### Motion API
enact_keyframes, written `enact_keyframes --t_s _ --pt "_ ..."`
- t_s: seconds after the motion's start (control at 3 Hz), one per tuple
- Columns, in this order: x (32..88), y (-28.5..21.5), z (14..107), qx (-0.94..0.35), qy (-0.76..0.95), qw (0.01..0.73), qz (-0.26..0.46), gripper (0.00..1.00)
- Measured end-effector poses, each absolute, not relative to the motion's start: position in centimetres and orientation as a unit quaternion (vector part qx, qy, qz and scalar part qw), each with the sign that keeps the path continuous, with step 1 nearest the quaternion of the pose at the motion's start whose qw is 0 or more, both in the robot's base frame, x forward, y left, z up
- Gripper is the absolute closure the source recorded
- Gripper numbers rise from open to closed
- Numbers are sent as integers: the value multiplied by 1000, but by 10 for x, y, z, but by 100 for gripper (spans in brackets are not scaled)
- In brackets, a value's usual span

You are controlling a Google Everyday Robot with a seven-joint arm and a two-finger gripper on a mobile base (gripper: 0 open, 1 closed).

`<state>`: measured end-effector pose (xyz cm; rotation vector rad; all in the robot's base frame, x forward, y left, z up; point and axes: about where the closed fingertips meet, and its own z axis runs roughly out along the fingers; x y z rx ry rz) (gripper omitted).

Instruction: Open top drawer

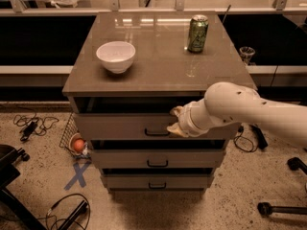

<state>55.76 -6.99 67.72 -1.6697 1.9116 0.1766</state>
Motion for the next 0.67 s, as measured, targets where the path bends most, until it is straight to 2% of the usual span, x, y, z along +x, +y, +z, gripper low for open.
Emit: enact_keyframes --t_s 0.33,0.67 --pt "558 -70 679 -627 718 294 66 100" --pt "558 -70 679 -627 718 294 66 100"
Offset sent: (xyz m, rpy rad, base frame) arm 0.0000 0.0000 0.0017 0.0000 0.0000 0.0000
